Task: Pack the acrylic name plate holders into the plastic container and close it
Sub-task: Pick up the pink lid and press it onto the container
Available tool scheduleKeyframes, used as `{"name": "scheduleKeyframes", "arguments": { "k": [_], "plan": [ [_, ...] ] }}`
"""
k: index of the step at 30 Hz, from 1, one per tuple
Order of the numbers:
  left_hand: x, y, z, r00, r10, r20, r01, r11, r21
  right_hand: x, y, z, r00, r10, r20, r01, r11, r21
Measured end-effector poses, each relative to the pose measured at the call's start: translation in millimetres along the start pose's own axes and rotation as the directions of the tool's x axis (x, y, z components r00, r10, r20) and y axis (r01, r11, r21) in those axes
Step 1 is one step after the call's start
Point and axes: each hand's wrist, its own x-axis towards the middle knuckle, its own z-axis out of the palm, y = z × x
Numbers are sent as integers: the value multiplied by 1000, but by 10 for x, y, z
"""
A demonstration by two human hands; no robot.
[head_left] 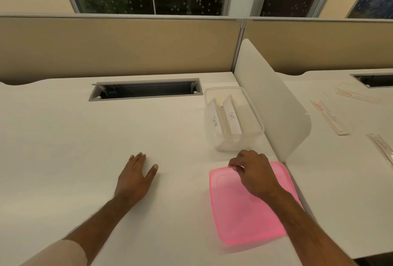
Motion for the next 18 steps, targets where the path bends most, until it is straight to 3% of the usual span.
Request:
{"name": "scheduleKeyframes", "arguments": {
  "k": [4,8,12,18],
  "plan": [
    [-257,303,-152,998,45,34,-35,965,-259,28,-226,-102,990,-19,-137,20,1000,0],
    [-572,628,-373,977,158,142,-57,837,-545,17,-561,-189,966,-9,-260,16,1000,25],
    [-817,751,-509,957,255,139,-126,794,-594,-24,-949,-264,949,-41,-311,65,996,68],
    [-1005,696,-720,989,146,-10,-113,717,-687,-177,-1414,-333,930,-74,-359,122,986,111]
  ]
}}
